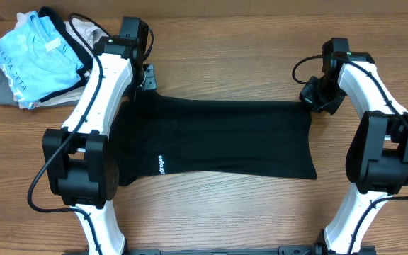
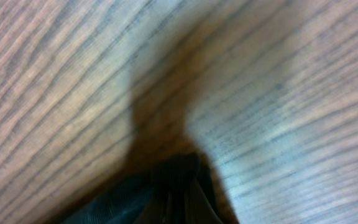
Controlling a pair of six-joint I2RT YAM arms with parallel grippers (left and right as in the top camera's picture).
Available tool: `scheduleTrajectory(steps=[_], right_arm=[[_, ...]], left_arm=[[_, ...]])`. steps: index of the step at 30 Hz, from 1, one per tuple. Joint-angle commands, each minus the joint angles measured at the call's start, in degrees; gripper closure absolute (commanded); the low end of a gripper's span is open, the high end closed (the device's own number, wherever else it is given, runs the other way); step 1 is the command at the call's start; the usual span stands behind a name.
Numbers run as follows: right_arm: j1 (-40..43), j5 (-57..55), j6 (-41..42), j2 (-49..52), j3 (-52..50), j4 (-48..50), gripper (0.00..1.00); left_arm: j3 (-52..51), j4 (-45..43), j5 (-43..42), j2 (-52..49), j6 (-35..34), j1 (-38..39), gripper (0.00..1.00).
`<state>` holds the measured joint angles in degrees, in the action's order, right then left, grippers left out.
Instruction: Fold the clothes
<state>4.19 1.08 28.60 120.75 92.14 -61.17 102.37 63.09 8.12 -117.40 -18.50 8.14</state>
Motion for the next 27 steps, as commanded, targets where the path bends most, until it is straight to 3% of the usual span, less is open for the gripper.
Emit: scheduleTrajectory(steps=[1, 5, 13, 27], right_arm=[[0.46, -0.57, 2.86, -2.84, 1.7, -1.66, 0.96], [0.46, 0.2, 3.65, -5.62, 1.7, -4.46, 0.96], [0.46, 0.7, 4.7, -9.46, 1.7, -8.7, 0.96], [0.39, 0.7, 4.63, -9.64, 1.68, -18.1, 0.96]], left_arm=[[0.22, 2.73, 2.36, 0.55, -1.95, -0.39, 0.96], [0.2, 8.57, 6.71, 0.52, -6.54, -0.42, 0.96], [0.17, 17.38, 6.69, 0.52, -6.88, -0.42, 0.96], [-3.37, 22.8, 4.83, 0.52, -6.86, -0.35, 0.95]])
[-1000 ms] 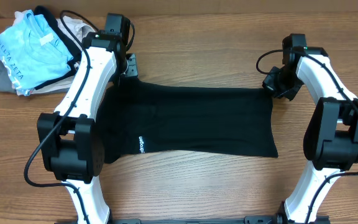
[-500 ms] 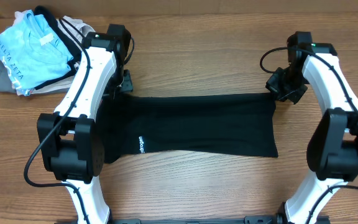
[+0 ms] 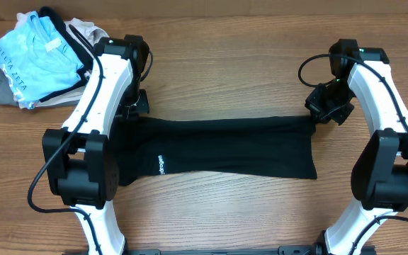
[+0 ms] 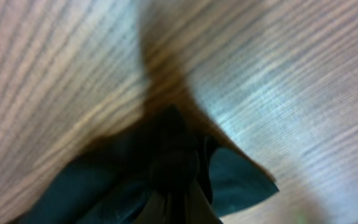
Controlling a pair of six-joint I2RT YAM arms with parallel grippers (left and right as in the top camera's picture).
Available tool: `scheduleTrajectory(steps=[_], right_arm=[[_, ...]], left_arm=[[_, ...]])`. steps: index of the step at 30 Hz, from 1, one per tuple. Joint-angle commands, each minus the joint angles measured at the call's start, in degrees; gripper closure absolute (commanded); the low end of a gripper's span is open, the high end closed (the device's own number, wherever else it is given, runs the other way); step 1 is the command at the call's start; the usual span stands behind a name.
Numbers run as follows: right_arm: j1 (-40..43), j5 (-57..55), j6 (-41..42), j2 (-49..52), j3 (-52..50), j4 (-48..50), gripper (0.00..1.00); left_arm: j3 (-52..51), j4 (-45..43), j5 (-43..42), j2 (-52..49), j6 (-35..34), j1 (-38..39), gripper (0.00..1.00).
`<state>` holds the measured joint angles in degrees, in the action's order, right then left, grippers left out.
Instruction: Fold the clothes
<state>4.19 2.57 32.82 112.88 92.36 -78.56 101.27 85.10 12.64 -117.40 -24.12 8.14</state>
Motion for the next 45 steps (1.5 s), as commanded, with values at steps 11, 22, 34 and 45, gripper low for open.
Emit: scheduleTrajectory(steps=[11, 22, 34, 45], right_arm=[[0.39, -1.01, 0.2, -1.77, 1.46, -4.37, 0.94], [0.39, -2.97, -0.17, -1.77, 0.85, -7.32, 0.89], [0.39, -5.46, -0.2, -1.77, 0.31, -8.48, 0.47], [0.39, -0.02, -5.86, -1.77, 1.88, -5.88, 0.28]], left_arm=[[-12.92, -2.34, -0.46, 0.52, -1.22, -0.35, 0.96], [-14.32, -1.9, -0.02, 0.52, -0.48, -0.35, 0.89], [-14.71, -0.66, 0.98, 0.52, 0.24, -0.37, 0.31], [-4.22, 10.32, 4.33, 1.68, -5.42, -0.24, 0.3]])
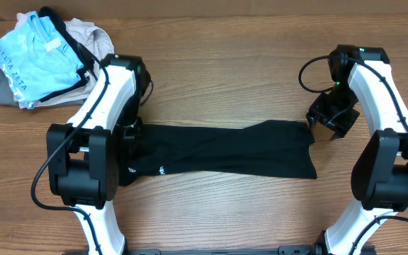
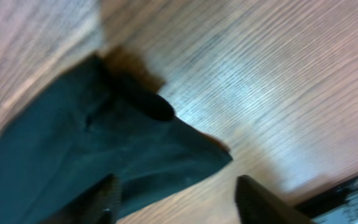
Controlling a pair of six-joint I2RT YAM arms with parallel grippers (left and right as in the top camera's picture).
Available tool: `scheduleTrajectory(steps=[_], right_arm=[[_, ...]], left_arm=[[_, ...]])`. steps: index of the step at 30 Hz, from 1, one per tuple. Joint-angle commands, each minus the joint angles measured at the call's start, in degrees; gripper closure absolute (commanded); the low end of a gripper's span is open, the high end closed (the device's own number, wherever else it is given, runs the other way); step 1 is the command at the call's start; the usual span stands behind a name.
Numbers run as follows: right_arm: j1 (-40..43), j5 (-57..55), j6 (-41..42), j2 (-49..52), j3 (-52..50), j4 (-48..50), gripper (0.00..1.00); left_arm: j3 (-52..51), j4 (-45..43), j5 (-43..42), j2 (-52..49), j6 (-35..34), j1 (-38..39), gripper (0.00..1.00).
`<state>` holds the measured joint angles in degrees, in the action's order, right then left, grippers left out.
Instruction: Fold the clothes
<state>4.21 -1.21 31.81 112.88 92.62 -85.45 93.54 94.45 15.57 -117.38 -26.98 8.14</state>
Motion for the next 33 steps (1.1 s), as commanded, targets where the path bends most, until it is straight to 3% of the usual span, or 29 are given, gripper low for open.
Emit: scheduleTrajectory(steps=[1, 4, 10, 12, 15, 18, 27, 30, 32, 33], right_arm=[[0.37, 5.97, -7.43, -1.77, 1.62, 1.68, 0.22], [0.37, 8.85, -9.77, -1.77, 1.62, 3.28, 0.12], [0.35, 10.43, -10.01, -1.77, 1.62, 4.85, 0.12], [0.07, 12.9, -11.93, -1.77, 1.57, 5.62, 0.13], [-1.01, 15.58, -12.76, -1.75, 1.51, 6.58, 0.2], [-2.64, 15.28, -12.76, -1.75, 1.51, 7.06, 0.23], [-5.29, 13.75, -12.68, -1.75, 1.46, 7.63, 0.25], [-5.29, 13.75, -12.74, -1.75, 0.9, 7.85, 0.44], [-5.27, 13.75, -12.76, -1.75, -0.15, 8.35, 0.68], [-5.27, 13.75, -12.76, -1.75, -1.11, 9.01, 0.75]], left_arm=[[4.52, 1.16, 1.46, 2.05, -2.84, -0.24, 0.3], [7.69, 1.18, 1.38, 3.39, -2.84, -0.24, 0.3], [9.66, -0.28, -1.81, 6.21, -2.51, -0.22, 0.28], [9.64, -3.41, -9.16, 6.16, 1.68, 0.22, 0.36], [9.11, -9.09, -19.17, 6.08, 9.03, 2.01, 0.55], [8.7, -9.99, -23.04, 6.05, 9.86, 5.27, 0.93], [0.13, -12.22, -20.65, 6.05, 8.33, 13.33, 0.96], [-5.38, -15.74, -20.52, 6.05, 7.69, 12.5, 0.96], [-8.48, -17.33, -19.56, 6.05, 6.95, 11.37, 0.96], [-9.75, -18.01, -19.39, 6.05, 6.91, 10.67, 0.96]])
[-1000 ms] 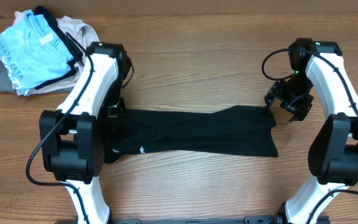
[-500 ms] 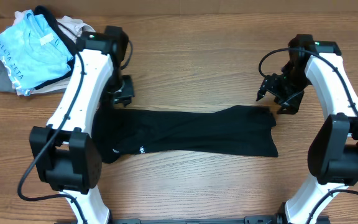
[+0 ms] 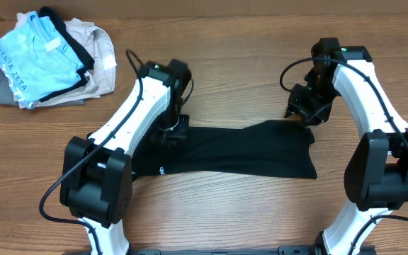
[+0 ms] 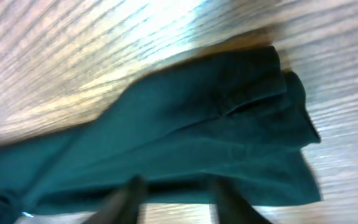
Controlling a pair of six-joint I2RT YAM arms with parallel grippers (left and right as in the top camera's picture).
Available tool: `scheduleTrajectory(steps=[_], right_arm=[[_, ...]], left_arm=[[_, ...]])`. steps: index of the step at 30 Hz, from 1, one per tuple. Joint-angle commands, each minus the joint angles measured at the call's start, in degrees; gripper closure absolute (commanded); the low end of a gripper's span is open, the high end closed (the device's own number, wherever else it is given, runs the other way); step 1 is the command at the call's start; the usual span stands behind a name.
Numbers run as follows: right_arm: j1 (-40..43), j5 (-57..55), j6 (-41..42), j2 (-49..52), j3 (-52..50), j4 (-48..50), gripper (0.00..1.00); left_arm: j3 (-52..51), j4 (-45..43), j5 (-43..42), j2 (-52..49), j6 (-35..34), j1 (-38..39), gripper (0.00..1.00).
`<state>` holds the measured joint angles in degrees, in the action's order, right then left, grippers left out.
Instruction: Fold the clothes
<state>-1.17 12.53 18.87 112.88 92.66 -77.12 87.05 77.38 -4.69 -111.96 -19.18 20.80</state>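
Observation:
A black garment [image 3: 239, 152] lies folded into a long strip across the middle of the wooden table [image 3: 246, 57]. My left gripper [image 3: 170, 134] is low over the strip's far edge, about a quarter of the way in from its left end; its jaws are hidden from above. My right gripper [image 3: 299, 112] hovers at the strip's far right corner. In the blurred right wrist view the same cloth [image 4: 185, 137] fills the frame, and the right gripper [image 4: 178, 202] is open, its fingers [image 4: 128, 198] spread with nothing between them.
A pile of other clothes [image 3: 41, 60], light blue, beige, grey and black, sits at the table's far left corner. Both arm bases stand at the near edge, on either side of the strip.
My left gripper has moved right, from the strip's left end to a quarter of the way along its far edge. My right gripper has moved left, to over the far right corner.
At first the black garment lay spread wide, with a gripper at each far corner. Then its far edge was nearer and the cloth narrower. Later it lay as a thin strip, the right gripper open off its right end. Both grippers now sit further inward.

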Motion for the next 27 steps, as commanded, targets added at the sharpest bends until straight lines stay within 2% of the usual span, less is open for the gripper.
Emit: scheduleTrajectory(steps=[1, 7, 11, 17, 21, 27], right_arm=[[0.11, 0.0, 0.17, -1.75, -2.1, 1.57, 0.77], [0.11, 1.6, 0.24, -1.7, -8.46, 9.07, 0.85], [0.11, 2.6, 0.87, -1.64, -12.9, 12.68, 0.87], [0.72, 1.68, 2.32, -1.64, -19.76, 19.96, 0.89], [2.6, -4.35, 6.91, -1.66, -20.26, 19.93, 0.93], [6.43, -4.33, 6.88, -1.66, -17.66, 17.42, 0.96]], left_arm=[[-4.44, -1.36, 0.83, 0.63, -0.92, -2.8, 0.96], [-9.7, -5.01, 0.83, 0.63, -0.46, -8.31, 0.96], [-11.93, -6.08, 0.85, 0.63, 0.13, -11.52, 0.95], [-14.88, -8.96, 1.18, 0.63, 1.92, -15.72, 0.88], [-15.28, -9.14, 4.44, 0.63, 1.84, -18.43, 0.87], [-15.26, -9.11, 4.87, 0.63, -0.79, -23.37, 0.86]])
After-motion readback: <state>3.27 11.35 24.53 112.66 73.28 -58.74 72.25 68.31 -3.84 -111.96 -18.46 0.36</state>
